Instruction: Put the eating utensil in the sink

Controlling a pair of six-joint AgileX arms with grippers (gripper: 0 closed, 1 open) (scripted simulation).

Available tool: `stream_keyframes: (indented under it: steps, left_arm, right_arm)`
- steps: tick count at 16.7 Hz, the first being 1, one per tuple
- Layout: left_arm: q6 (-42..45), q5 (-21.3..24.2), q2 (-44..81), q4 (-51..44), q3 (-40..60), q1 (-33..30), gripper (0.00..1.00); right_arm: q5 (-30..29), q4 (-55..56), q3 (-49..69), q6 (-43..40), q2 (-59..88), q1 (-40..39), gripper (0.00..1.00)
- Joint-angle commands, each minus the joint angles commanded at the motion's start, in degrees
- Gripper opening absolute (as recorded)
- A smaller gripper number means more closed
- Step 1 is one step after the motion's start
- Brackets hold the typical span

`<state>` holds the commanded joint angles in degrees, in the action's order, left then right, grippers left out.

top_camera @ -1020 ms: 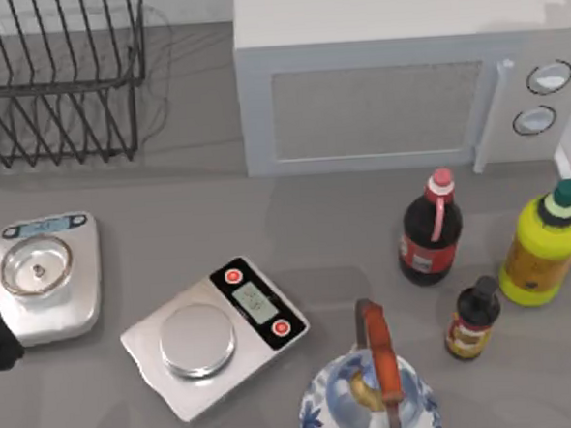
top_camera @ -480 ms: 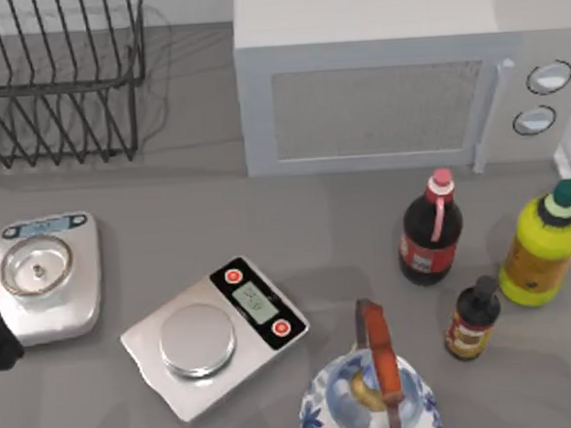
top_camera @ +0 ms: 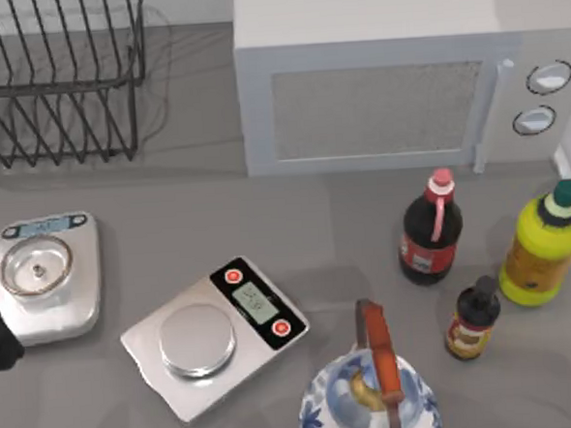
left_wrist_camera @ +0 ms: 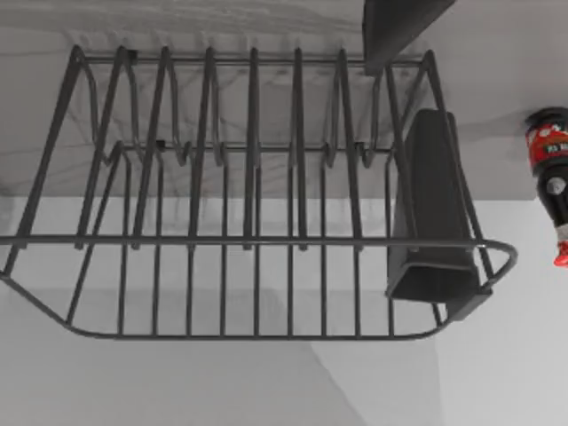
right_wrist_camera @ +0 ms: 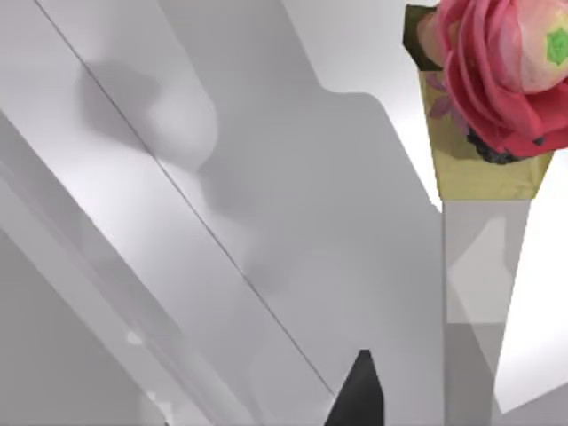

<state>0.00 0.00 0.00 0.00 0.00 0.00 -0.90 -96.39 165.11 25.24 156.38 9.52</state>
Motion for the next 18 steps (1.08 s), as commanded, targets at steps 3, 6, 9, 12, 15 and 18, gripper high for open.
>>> stream_keyframes:
  steps: [3,6,9,12,15,18]
  left_arm:
    - [0.00,0.00,0.00,0.00,0.00,0.00,1.00]
    - [0.00,0.00,0.00,0.00,0.00,0.00,1.00]
    - [0.00,0.00,0.00,0.00,0.00,0.00,1.00]
    - [0.00,0.00,0.00,0.00,0.00,0.00,1.00]
    - [0.00,0.00,0.00,0.00,0.00,0.00,1.00]
    - [0.00,0.00,0.00,0.00,0.00,0.00,1.00]
  right_arm:
    - [0.02,4.57,-5.83,-0.04,-2.22,-0.16,0.00]
    - [0.03,9.63,-15.82,-0.03,-3.99,-0.29,0.00]
    - [0.04,14.92,-22.90,-0.01,-6.13,-0.43,0.00]
    - [0.05,16.61,-24.60,0.04,-7.17,-0.50,0.00]
    - [0.05,16.61,-24.60,0.04,-7.17,-0.50,0.00]
    - [0.05,16.61,-24.60,0.04,-7.17,-0.50,0.23]
